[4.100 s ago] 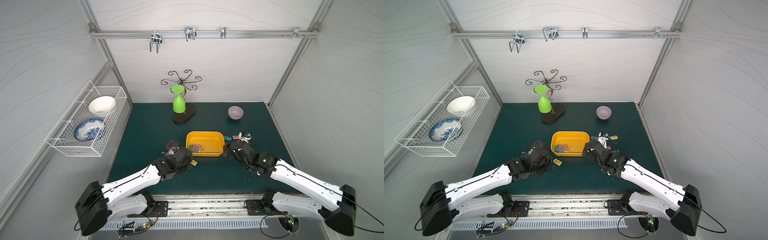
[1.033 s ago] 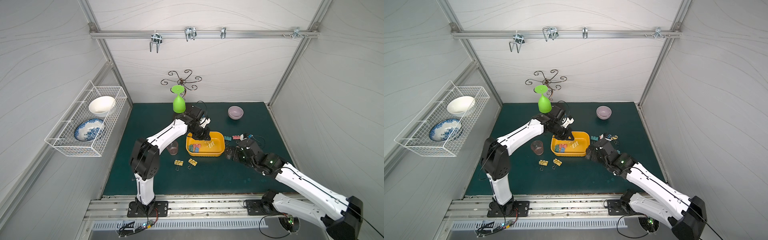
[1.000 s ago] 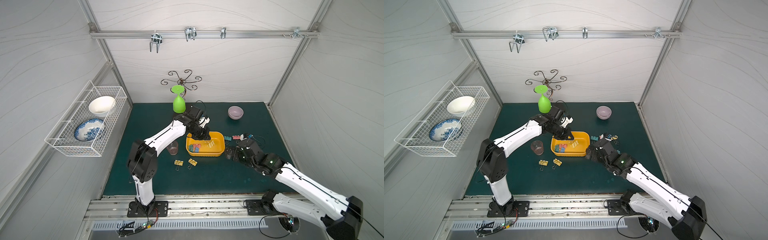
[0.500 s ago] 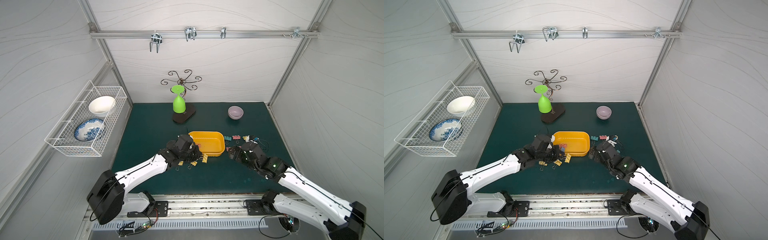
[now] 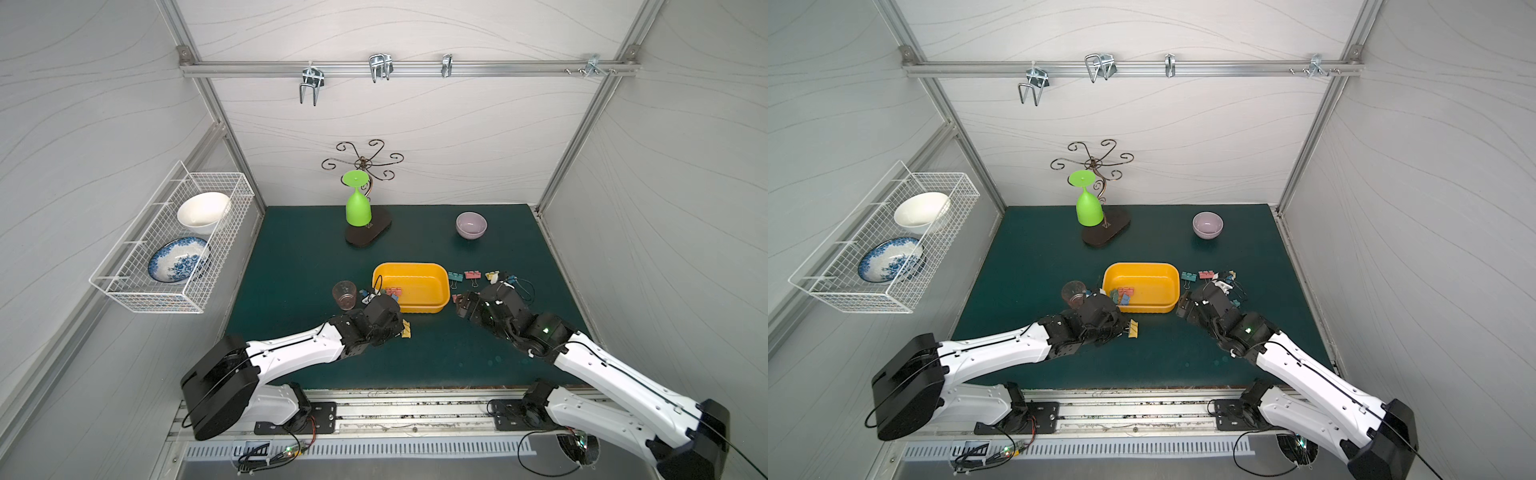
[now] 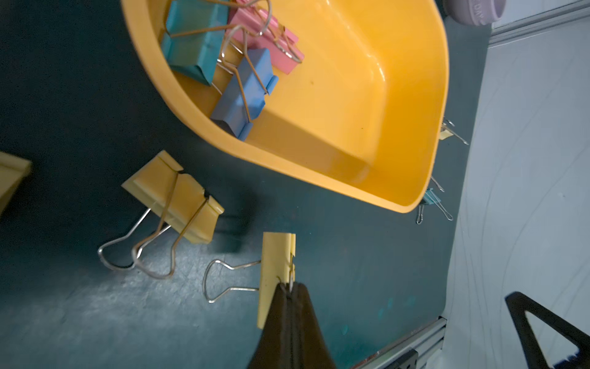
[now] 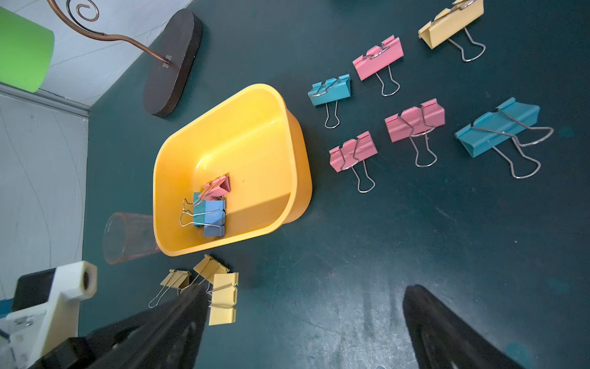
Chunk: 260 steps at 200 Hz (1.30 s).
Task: Take out the binder clips from the storage box
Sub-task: Place the binder clip at the center of the board.
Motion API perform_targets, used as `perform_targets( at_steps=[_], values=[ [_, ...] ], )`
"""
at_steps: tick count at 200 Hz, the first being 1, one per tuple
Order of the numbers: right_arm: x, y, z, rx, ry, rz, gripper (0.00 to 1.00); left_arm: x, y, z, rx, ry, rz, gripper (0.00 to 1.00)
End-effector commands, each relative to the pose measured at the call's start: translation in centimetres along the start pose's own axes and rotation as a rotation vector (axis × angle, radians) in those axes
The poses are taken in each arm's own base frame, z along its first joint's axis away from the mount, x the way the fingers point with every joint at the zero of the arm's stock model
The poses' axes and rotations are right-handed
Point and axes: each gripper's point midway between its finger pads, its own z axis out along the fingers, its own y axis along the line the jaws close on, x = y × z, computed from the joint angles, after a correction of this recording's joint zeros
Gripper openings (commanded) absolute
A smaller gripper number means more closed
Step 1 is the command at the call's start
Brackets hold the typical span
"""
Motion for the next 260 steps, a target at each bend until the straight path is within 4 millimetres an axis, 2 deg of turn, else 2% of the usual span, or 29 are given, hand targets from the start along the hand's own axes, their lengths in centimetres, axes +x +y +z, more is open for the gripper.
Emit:
perform_targets(
  at_steps=[1, 53, 85, 113, 163, 188, 221, 234, 260],
  values=[
    [0.1, -0.4, -0.2, 0.023, 0.000, -0.008, 0.99, -0.7, -2.7, 0.7, 0.046, -0.017, -0.022, 0.00],
    [0.5, -0.9, 0.2, 0.038, 0.012, -0.014, 0.99, 0.1, -1.5, 2.6, -0.007, 0.003, -0.047, 0.00],
    [0.6, -0.9, 0.3, 0.037, 0.015, -0.011, 0.99, 2.5, -1.3, 2.5, -0.008, 0.084, -0.027, 0.00],
    [0.7, -0.6, 0.7, 0.033, 0.023, -0.014, 0.99, 3.7, -1.2, 2.0, -0.004, 0.139, -0.006, 0.09],
    [1.2, -0.6, 1.1, 0.046, 0.053, -0.027, 0.99, 5.8, -2.2, 1.2, 0.019, 0.268, 0.067, 0.19],
    [1.2, -0.7, 1.0, 0.049, 0.048, -0.030, 0.99, 5.3, -1.4, 0.3, -0.039, 0.255, 0.120, 0.25],
    [1.1, -1.0, 0.8, 0.047, 0.039, -0.027, 0.99, 4.7, -0.7, -0.9, -0.133, 0.273, 0.296, 0.29],
    [1.0, -0.9, 0.8, 0.045, 0.036, -0.026, 0.99, 4.8, -0.1, -0.7, -0.172, 0.303, 0.330, 0.29],
    [1.0, -0.9, 0.7, 0.046, 0.039, -0.029, 0.99, 5.8, -0.3, 0.6, -0.122, 0.391, 0.309, 0.29]
  ],
)
